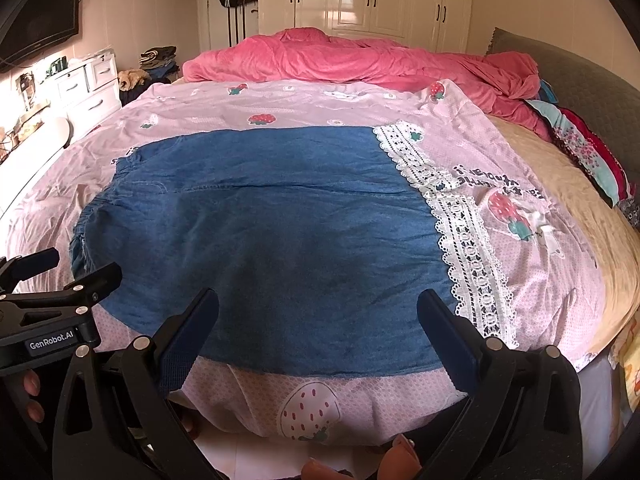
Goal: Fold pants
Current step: 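Grasp the denim waistband with the left gripper and lift it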
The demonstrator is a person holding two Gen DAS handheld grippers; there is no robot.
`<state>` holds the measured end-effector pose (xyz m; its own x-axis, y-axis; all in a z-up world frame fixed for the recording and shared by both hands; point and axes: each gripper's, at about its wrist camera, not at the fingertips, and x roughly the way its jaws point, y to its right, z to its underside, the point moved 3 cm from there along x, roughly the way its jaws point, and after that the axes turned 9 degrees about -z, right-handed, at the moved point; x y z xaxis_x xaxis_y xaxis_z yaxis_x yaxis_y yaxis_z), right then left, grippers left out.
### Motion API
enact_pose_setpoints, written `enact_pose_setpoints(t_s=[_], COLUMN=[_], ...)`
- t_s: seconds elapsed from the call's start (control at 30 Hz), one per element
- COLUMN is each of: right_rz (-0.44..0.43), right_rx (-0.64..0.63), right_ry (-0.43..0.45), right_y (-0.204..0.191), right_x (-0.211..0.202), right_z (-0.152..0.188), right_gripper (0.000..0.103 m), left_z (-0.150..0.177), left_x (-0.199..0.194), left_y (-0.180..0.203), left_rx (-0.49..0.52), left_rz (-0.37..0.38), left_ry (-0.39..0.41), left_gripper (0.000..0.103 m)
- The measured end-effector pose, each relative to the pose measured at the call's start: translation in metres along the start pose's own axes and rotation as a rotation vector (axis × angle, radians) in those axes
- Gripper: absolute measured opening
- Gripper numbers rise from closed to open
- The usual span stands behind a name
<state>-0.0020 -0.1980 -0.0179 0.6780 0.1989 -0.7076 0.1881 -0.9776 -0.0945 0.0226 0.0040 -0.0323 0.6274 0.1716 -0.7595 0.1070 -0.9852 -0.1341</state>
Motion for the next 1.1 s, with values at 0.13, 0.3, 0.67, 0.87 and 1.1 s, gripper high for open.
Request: enact_pose_setpoints(t_s=[0.13,0.3,0.67,0.87,1.1], right_rz=[-0.002,-0.005,-0.065,-0.132,-0.172], right_rx=[-0.006,-0.012,-0.048,-0.110,-0.158], right_ry=[-0.004,-0.017,-0.065,-0.106,-0.134], right_y=[-0.001,-0.002,-0.008,-0.024,-0.041], right_x=[0.003,0.012,0.049,0.085,0.124], right_z=[-0.001,-0.003,-0.032,-0.062,-0.091], right_gripper=[0.099,0.099,0.099,0.099,0.099], left_z=[-0.003,-0.006,-0.034,-0.060,-0.085], left_x=[0.003,0.008,0.035,0.064,0.087], left_y=[0.003,0.003,-0.018,-0.053,-0.077], left_rx=[0.004,0.005,-0.038,-0.104,-0.129], left_rz=[0.001,0.002,-0.017,-0.057,-0.109], left_ry=[-0.003,-0.012,-0.028,-0.054,-0.063], left_gripper=[0.094,0.094,0.094,0.094,0.094])
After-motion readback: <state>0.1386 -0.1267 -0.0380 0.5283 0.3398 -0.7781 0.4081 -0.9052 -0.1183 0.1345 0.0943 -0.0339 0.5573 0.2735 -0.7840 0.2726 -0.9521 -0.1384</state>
